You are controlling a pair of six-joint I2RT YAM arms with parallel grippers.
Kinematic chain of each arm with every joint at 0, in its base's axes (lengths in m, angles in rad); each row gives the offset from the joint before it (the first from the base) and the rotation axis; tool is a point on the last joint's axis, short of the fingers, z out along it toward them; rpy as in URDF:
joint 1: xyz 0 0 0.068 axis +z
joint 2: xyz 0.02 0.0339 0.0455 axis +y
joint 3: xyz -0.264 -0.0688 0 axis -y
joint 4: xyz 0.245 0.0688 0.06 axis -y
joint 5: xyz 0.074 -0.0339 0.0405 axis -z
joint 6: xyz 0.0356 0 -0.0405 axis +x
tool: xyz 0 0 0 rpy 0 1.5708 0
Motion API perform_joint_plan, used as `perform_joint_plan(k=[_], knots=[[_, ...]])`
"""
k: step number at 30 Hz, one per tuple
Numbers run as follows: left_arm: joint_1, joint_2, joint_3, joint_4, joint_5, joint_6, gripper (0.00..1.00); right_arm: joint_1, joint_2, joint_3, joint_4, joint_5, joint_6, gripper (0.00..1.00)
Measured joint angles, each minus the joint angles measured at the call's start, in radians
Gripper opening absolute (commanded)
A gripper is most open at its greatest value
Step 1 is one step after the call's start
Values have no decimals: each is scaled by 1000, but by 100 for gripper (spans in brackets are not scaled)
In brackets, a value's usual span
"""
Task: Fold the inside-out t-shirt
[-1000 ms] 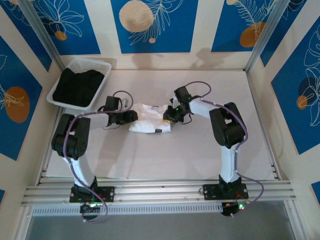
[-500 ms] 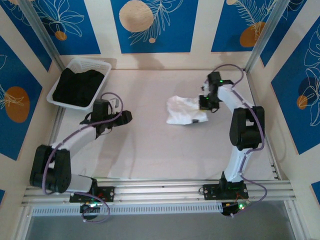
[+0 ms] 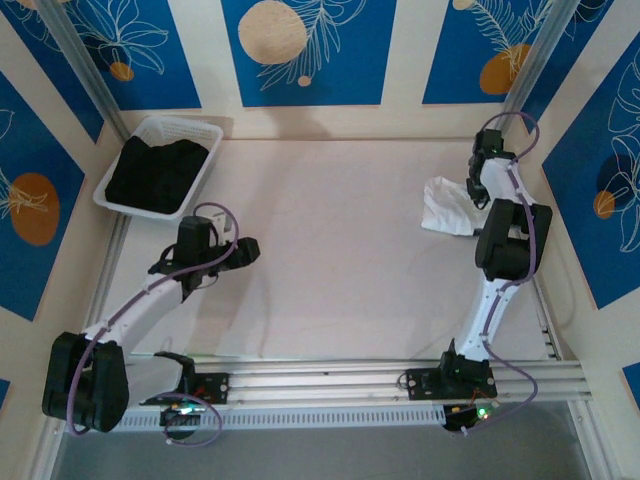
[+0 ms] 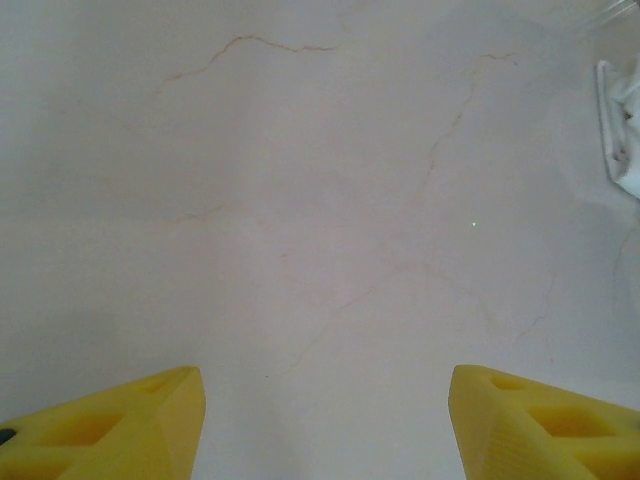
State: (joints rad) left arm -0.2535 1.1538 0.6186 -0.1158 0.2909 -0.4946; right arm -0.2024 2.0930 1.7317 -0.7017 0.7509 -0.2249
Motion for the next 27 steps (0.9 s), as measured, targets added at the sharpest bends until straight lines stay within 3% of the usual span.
perform_joint_plan(k=[2, 6, 9, 11, 14, 19, 23, 27], knots=[[0, 0, 2, -12, -15, 7, 66, 19, -3, 4, 18, 45, -8, 72], [0, -2, 18, -29, -58, 26, 71, 79, -57, -8, 37, 81, 18, 73], [0, -29, 27, -31, -119, 43, 78, 154, -211, -105, 61, 56, 84, 76], [0, -72, 27, -31, -180, 58, 85, 225, -385, -239, 105, 1, 131, 81], [0, -160, 24, -18, -284, 86, 98, 341, -650, -452, 193, -97, 190, 97], [0, -337, -58, 86, -500, 163, 100, 417, -965, -802, 370, -275, 285, 99], [4, -367, -179, 232, -644, 254, 100, 413, -1042, -1051, 520, -326, 344, 99], [23, -233, -286, 420, -695, 358, 100, 411, -1019, -1242, 729, -335, 356, 99]])
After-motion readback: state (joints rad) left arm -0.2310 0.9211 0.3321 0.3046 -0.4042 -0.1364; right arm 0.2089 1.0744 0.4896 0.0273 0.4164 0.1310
